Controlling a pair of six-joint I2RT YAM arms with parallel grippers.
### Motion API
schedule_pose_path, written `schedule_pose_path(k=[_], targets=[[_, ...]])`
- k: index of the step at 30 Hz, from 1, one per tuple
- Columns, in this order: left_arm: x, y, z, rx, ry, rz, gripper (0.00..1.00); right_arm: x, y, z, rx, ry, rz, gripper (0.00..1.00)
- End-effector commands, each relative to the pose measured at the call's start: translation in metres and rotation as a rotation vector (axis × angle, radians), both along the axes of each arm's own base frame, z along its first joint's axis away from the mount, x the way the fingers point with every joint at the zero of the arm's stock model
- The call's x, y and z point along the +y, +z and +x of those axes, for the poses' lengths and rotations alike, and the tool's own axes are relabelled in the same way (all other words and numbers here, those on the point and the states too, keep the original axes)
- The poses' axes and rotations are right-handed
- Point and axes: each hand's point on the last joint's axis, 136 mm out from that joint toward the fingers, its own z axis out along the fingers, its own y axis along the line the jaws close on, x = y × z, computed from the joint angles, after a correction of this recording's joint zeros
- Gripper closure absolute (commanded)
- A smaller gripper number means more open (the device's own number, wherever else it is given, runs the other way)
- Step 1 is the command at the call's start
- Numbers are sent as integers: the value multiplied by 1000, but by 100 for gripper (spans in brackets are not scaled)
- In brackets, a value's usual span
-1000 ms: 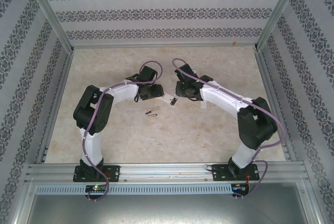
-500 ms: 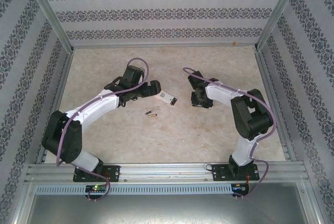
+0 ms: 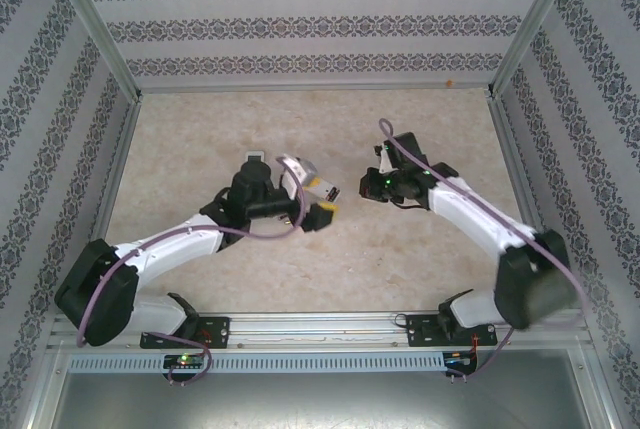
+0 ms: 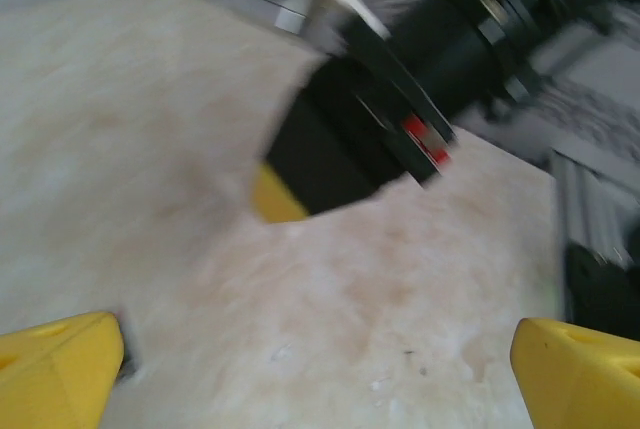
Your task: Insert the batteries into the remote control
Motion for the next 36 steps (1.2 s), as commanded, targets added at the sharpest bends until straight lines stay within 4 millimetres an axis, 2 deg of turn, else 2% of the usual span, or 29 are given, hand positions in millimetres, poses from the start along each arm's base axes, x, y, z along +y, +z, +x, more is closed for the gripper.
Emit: schedule_pose_path(k=[1,4,7,12,15,21,26,36], targets=[[-25,38,-21,-505,-222,-3,0,17,47,-27,-45,111,205,99],[-33,43,-14,-586,-230,-7,1,21,74,-46,-75,156,295,99],[-40,55,-16,-610,-271,-32,3,28,93,-63,-92,221,384,99],[-50,71,-21,-655,-284,-68,5,40,111,-82,-108,295,449,99],[-48,77,-19,-677,-254,-89,9,42,117,-85,-123,302,458,99],[-49,75,-19,-659,-260,-80,21,45,128,-89,-137,316,487,99],[-48,72,-20,-659,-264,-83,24,44,136,-91,-156,317,496,98],[-48,69,-18,-664,-266,-55,52,44,136,-91,-148,310,502,94]])
